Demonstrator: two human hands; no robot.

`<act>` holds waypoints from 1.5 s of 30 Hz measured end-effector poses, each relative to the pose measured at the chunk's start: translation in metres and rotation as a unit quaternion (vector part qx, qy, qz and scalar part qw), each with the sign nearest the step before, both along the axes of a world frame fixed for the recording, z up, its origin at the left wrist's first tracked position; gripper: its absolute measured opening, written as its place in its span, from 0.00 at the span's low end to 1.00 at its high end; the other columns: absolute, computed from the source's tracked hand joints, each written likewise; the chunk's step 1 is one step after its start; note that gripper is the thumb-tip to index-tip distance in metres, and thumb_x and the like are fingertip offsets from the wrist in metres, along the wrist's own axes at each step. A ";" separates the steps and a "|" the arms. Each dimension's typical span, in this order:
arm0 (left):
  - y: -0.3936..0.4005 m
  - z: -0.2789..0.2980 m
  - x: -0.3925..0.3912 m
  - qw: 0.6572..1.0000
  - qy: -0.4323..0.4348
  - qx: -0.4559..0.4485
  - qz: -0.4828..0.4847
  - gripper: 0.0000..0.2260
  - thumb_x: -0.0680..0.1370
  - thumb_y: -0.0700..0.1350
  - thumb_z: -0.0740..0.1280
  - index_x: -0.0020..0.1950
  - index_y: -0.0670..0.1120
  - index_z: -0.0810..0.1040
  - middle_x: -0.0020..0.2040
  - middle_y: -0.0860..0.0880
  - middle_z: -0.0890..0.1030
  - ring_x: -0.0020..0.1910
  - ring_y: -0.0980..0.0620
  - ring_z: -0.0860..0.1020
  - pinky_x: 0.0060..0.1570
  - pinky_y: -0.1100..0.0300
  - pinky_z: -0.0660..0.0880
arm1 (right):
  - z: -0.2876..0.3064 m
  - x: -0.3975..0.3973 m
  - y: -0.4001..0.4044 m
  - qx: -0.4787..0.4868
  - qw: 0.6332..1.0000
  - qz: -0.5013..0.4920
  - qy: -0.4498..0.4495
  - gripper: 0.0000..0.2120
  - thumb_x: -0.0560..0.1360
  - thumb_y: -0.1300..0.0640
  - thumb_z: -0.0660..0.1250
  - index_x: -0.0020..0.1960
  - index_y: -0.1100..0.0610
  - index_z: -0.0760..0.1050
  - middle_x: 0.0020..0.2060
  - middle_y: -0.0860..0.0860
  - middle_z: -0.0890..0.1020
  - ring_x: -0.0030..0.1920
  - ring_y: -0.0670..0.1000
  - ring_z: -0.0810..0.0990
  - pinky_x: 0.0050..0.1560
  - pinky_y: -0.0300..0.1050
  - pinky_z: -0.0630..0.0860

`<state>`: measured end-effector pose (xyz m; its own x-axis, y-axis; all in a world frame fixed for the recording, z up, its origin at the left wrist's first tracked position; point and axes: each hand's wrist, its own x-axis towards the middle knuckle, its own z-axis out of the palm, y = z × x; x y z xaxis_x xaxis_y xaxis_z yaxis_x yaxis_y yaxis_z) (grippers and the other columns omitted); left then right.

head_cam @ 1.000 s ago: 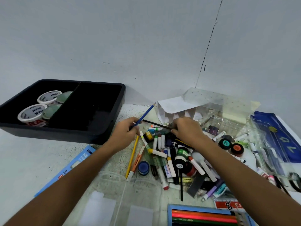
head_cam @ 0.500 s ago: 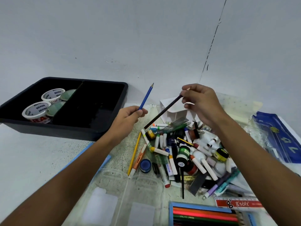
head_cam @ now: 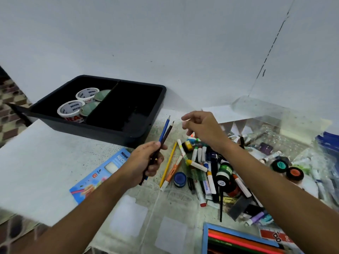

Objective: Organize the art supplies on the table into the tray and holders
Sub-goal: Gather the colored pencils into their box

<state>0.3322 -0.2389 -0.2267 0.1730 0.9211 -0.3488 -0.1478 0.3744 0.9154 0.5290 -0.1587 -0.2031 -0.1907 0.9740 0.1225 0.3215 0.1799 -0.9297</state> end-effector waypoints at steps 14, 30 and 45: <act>-0.036 -0.025 -0.037 0.994 0.033 -0.075 0.067 0.10 0.82 0.44 0.60 0.57 0.40 0.76 0.31 0.47 0.74 0.23 0.55 0.64 0.20 0.65 0.61 | -0.032 -0.044 0.048 0.096 0.799 0.291 -0.517 0.11 0.68 0.63 0.74 0.48 0.53 0.85 0.39 0.41 0.76 0.49 0.47 0.76 0.42 0.41 0.69; -0.013 -0.019 0.001 0.991 0.014 0.029 0.133 0.08 0.82 0.37 0.58 0.50 0.38 0.77 0.39 0.42 0.81 0.36 0.50 0.80 0.39 0.56 0.80 | 0.021 -0.006 0.047 -0.024 0.915 0.283 -0.287 0.06 0.70 0.67 0.74 0.46 0.60 0.82 0.31 0.45 0.80 0.32 0.40 0.77 0.40 0.35 0.73; 0.025 0.011 0.075 0.999 -0.043 0.022 0.009 0.09 0.82 0.37 0.57 0.51 0.39 0.76 0.44 0.41 0.84 0.40 0.47 0.83 0.42 0.52 0.81 | 0.050 0.082 0.006 -0.159 0.980 0.089 0.076 0.16 0.71 0.72 0.70 0.56 0.61 0.77 0.33 0.53 0.81 0.34 0.51 0.79 0.32 0.39 0.75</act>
